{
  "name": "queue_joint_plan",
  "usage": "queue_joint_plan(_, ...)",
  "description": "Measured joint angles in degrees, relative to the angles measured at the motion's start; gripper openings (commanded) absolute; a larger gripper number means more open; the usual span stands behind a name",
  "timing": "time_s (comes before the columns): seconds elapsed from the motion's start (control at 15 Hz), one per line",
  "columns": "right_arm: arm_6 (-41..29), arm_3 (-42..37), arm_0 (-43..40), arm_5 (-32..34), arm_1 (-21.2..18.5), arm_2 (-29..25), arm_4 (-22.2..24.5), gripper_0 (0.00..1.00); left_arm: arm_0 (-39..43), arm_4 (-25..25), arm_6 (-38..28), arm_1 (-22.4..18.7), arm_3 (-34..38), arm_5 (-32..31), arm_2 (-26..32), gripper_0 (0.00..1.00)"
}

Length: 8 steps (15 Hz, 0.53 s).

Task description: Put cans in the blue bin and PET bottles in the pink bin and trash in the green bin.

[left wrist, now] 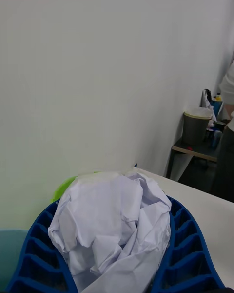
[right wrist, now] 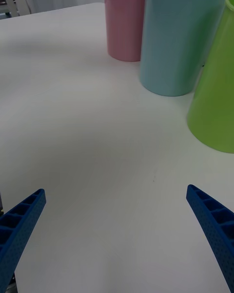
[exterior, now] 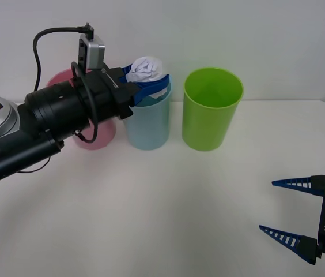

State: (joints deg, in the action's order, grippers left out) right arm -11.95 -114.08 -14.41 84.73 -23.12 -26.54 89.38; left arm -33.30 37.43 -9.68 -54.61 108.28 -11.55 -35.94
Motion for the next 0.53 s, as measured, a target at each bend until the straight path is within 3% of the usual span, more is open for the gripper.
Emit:
queue_joint_plan(0.33, 0.0, 0.0, 0.0, 0.0, 0.0, 0.0, 0.0, 1.0, -14.1, -3.7, -0.8, -0.7, -4.2, 6.5, -10.6, 0.0)
queue_joint_plan(0.53, 0.0, 0.0, 0.0, 0.0, 0.0, 0.0, 0.0, 1.0, -19.2, -4.1, -1.8, 1.9, -8.8, 6.7, -13.9, 0.0)
